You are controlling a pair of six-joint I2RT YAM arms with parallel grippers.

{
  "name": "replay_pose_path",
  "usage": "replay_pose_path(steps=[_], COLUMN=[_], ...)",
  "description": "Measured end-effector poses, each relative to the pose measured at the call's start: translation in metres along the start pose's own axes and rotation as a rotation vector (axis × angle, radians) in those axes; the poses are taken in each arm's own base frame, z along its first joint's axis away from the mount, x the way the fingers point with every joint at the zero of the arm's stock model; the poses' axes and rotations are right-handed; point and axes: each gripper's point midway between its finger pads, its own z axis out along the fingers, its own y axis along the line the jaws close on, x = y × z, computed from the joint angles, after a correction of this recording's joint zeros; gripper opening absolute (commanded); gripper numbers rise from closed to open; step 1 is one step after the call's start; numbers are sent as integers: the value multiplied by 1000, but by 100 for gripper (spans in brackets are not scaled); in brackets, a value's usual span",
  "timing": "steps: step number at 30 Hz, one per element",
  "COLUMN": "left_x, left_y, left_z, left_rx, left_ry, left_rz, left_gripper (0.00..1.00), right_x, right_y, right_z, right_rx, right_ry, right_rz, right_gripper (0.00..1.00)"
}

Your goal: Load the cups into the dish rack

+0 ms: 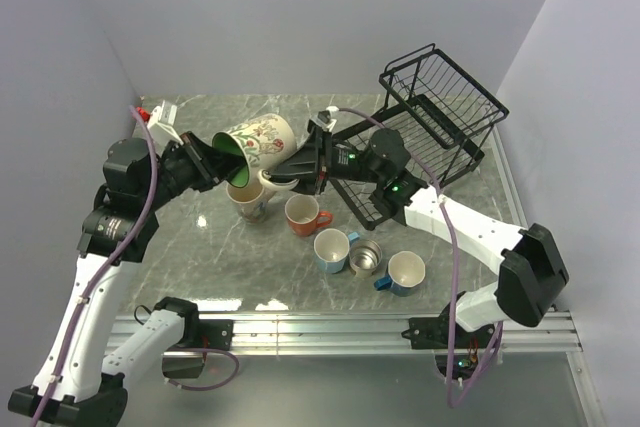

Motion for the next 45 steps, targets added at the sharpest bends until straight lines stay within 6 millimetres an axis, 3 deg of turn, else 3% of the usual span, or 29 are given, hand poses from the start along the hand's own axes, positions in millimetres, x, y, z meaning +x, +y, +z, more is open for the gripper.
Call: replay_pose_path(steps=[2, 3, 4, 10, 14, 15, 17, 18, 21, 26, 30, 36, 45], left_x=[-5, -9, -13, -15, -15, -15, -18, -19, -23, -24, -24, -21, -16], left_y=[-1, -2, -3, -1, 4, 5, 6, 5, 4, 4, 6, 10, 17], left_z=[1, 1, 2, 2, 1, 1, -1, -2, -5, -6, -8, -11, -17], left_rx=[4, 10, 16, 7, -23, -32, -51, -56, -64, -70, -79, -101, -142], left_ry=[-23, -41, -57, -67, -69, -65, -70, -75, -90, -95, -99, -94, -76], left_rz=[16, 48, 75, 88, 92, 89, 91, 90, 100, 106, 107, 103, 92], left_gripper=[0, 0, 0, 3, 31, 43, 50, 58, 70, 75, 76, 77, 77], right_x=[-1, -2, -2, -4, -6, -6, -8, -10, -16, -34, -61, -117, -185], right_y=[-1, -3, -4, -3, -7, -9, -12, -14, -18, -24, -20, 12, 104], right_z=[2, 3, 4, 5, 6, 7, 7, 7, 5, -7, -30, -90, -173], right_rx=[4, 10, 17, 3, 17, 24, 45, 55, 81, 128, 157, 194, 423], right_ry=[7, 5, 8, 6, -6, -9, -20, -26, -55, -127, -230, -463, -805], right_rz=[40, 72, 102, 111, 84, 61, 35, 29, 10, -8, -24, -109, -461], right_gripper=[17, 2, 0, 0, 0, 0, 0, 0, 0, 0, 0, 0, 0])
